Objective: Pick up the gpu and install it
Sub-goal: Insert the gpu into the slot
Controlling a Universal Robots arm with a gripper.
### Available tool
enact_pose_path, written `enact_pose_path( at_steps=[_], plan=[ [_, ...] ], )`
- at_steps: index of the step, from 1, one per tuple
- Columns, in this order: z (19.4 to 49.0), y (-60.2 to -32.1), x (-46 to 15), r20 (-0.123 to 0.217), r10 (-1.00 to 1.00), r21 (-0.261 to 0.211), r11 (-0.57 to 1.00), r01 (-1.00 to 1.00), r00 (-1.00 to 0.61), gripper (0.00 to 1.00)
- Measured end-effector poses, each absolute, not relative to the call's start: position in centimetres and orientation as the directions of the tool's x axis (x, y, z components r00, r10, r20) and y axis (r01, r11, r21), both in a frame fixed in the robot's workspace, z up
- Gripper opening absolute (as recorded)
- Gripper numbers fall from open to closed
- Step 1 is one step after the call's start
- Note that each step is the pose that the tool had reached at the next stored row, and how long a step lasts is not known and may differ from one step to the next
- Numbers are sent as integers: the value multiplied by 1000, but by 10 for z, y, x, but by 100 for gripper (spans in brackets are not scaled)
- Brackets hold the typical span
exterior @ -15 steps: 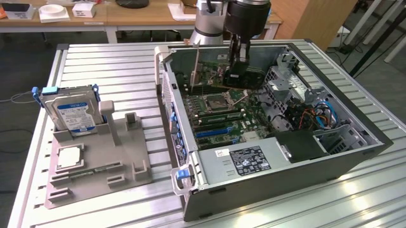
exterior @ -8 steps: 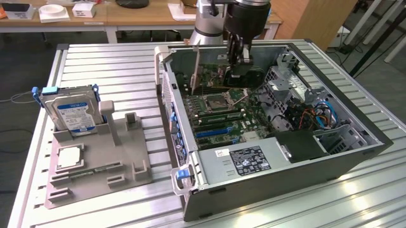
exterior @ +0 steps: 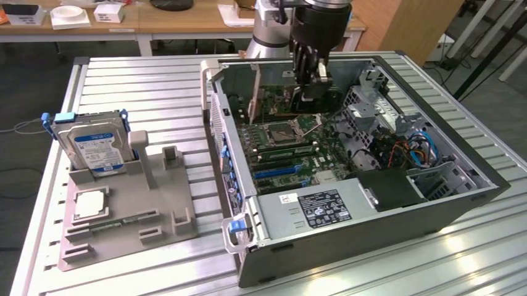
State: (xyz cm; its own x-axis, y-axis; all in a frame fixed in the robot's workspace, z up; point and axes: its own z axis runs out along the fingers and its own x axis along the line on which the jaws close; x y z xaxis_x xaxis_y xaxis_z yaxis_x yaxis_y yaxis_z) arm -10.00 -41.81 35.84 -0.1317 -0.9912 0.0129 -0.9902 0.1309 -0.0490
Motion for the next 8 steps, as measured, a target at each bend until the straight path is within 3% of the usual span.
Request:
enact_pose_path(
  at_steps=[8],
  plan=[
    [358,-433,-99,13,-996,-49,87,-995,-87,29]
  ],
)
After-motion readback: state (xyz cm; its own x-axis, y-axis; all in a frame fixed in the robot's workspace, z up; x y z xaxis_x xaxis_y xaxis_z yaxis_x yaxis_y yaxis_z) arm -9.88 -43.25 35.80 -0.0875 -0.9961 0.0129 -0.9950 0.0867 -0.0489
